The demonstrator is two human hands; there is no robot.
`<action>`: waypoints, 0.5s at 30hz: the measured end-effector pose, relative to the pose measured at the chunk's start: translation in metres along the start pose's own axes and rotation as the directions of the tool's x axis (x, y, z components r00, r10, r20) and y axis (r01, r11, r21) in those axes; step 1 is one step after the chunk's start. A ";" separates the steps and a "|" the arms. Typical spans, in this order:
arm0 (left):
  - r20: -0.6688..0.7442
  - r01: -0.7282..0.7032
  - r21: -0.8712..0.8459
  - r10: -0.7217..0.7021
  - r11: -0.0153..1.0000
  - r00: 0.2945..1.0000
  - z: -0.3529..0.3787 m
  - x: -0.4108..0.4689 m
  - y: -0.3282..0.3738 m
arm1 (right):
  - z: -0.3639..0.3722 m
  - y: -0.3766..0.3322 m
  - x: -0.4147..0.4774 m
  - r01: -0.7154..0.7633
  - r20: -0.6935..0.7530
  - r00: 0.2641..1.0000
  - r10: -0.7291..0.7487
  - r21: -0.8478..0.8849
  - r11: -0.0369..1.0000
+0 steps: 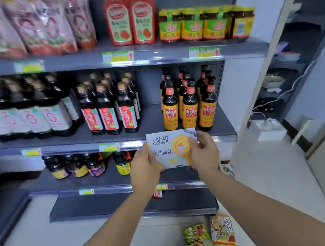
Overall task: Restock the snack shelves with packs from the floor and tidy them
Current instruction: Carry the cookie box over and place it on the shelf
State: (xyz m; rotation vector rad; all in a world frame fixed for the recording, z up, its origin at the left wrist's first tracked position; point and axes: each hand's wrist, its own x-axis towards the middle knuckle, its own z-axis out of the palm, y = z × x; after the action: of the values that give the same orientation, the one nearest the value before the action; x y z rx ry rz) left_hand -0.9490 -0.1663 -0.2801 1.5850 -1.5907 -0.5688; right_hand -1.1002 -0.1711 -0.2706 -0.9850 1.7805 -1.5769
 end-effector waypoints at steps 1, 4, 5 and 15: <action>-0.044 0.016 -0.010 -0.017 1.000 0.999 -0.019 0.001 -0.002 | 0.014 -0.013 -0.006 0.020 0.044 0.999 -0.021 0.032 0.999; -0.177 0.043 0.008 -0.041 0.999 0.983 -0.080 0.005 -0.011 | 0.063 -0.051 -0.028 0.076 0.161 0.983 -0.090 0.091 0.993; -0.218 0.050 0.024 -0.044 0.998 0.975 -0.102 0.007 -0.017 | 0.081 -0.062 -0.037 0.100 0.196 0.973 -0.120 0.106 0.989; -0.525 0.226 0.131 -0.126 0.965 0.842 -0.319 -0.009 -0.082 | 0.249 -0.155 -0.161 0.189 0.526 0.797 -0.297 0.250 0.950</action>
State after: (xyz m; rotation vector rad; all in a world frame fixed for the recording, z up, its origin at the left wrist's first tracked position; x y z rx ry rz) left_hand -0.6487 -0.0970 -0.1623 1.8479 -1.1209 -0.0633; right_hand -0.7829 -0.1889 -0.1648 -1.4507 1.1127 -1.3692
